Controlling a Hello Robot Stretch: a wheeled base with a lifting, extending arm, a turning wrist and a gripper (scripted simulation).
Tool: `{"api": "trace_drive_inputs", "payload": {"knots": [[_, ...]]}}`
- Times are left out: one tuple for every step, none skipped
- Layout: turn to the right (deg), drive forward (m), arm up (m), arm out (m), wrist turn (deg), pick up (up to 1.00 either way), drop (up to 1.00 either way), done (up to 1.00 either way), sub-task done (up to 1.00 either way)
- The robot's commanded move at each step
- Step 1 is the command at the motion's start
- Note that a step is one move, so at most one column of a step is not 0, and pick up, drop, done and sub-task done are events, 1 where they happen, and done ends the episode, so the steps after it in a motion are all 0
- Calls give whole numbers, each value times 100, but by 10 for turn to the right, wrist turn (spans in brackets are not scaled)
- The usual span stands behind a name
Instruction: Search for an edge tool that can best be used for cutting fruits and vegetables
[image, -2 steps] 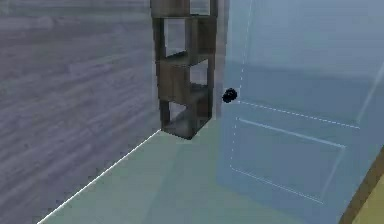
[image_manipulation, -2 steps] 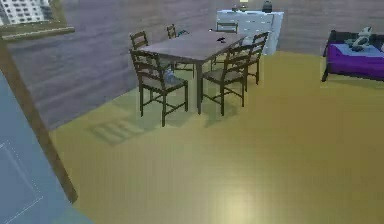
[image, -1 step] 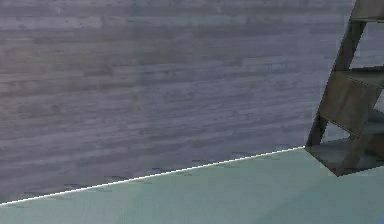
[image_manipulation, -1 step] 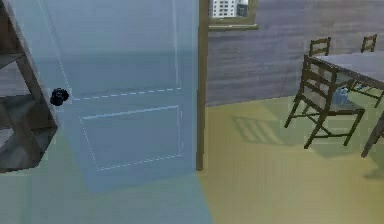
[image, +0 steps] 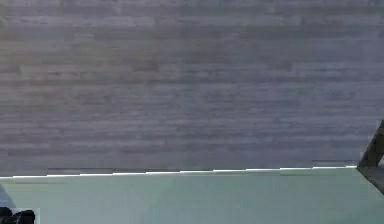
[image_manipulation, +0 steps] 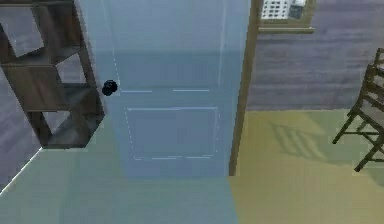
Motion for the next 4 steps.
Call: {"api": "trace_drive_inputs", "payload": {"knots": [[0, 75, 0, 0, 0, 0, 0, 0, 0], [-450, 0, 0, 0, 0, 0, 0, 0, 0], [-450, 0, 0, 0, 0, 0, 0, 0, 0], [-30, 0, 0, 0, 0, 0, 0, 0, 0]]}}
